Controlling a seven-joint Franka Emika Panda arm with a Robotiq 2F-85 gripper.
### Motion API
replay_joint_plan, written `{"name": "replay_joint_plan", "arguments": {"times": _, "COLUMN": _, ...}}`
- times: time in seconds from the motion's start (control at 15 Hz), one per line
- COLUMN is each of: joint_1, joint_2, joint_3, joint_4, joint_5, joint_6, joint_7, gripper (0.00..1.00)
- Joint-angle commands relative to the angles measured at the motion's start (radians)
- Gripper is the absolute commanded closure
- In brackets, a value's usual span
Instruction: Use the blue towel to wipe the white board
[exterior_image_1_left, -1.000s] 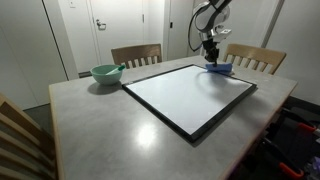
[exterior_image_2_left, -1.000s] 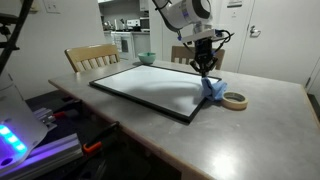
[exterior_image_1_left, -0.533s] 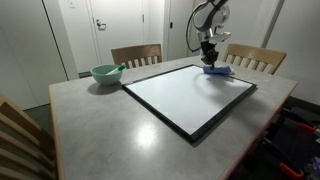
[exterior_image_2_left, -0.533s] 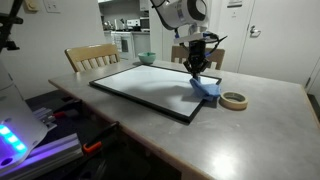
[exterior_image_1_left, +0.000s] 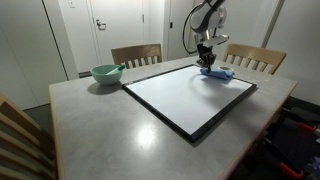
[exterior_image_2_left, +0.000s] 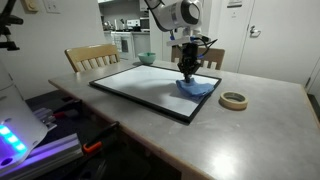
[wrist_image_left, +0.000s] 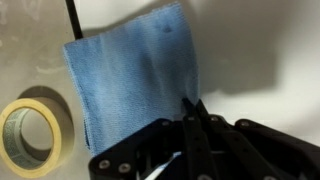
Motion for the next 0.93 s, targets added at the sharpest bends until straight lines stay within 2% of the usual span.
{"name": "replay_joint_plan", "arguments": {"times": 0.0, "joint_1": 0.015, "joint_2": -0.017, "joint_3": 0.01, "joint_4": -0.034, "joint_5": 0.031, "joint_6": 0.014, "joint_7": 0.02, "gripper": 0.99}}
{"name": "replay_joint_plan", "arguments": {"times": 0.87, "joint_1": 0.083, "joint_2": -0.016, "joint_3": 0.051, "joint_4": -0.046, "joint_5": 0.028, "joint_6": 0.026, "joint_7": 0.018, "gripper": 0.99}}
